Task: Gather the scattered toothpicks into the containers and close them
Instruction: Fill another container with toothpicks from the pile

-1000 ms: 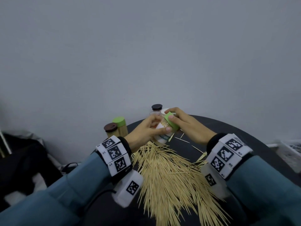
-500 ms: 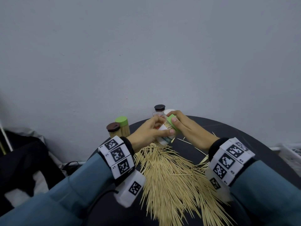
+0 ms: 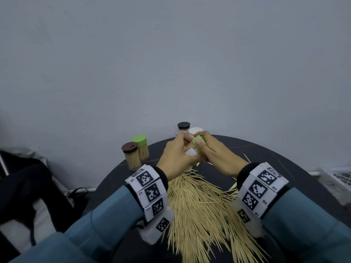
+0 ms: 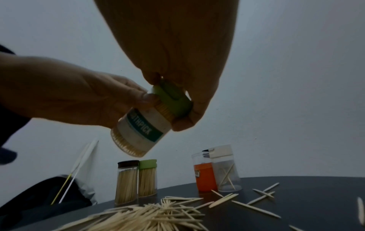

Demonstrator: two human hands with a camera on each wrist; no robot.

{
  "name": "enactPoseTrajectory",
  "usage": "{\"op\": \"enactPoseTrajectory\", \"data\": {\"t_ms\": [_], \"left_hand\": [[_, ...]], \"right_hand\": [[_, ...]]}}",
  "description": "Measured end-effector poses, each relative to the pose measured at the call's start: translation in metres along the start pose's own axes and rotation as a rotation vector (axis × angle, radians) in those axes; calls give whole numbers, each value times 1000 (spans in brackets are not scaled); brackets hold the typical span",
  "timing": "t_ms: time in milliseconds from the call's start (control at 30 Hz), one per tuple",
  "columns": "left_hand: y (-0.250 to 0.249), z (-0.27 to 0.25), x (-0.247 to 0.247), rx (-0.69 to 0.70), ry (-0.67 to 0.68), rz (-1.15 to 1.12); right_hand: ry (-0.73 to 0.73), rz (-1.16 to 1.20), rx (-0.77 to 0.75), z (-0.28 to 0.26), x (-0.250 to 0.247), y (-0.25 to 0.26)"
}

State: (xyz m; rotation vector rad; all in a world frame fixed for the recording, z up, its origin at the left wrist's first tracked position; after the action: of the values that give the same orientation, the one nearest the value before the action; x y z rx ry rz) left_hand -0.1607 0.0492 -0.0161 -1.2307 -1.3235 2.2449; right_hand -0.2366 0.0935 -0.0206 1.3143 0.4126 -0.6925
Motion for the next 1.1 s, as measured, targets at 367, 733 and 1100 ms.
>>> {"op": "enactPoseTrajectory", "data": {"t_ms": [367,733,1100], "left_hand": [[53,-20,-98,-241,-175,218],[131,-54,-166,-631,-383,329],[154,-51,-157,-679,-374,261]], "right_hand": [[432,-456,206,-12,31,-25],[639,-669,396,-24,62,-61],[607,-685,397,-21,60,-66]]}}
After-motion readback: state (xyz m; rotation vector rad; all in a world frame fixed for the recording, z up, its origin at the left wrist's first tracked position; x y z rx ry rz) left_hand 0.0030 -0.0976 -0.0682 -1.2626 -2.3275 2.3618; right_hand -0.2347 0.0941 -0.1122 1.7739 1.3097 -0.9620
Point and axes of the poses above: each hand's wrist, its own z-axis towards the middle knuckle, its own x-axis out of the palm, y = z × x, the point moved 10 cm from there along z, towards the middle knuckle, and after that the axes turned 7 degrees about y, right-handed, at the moved point
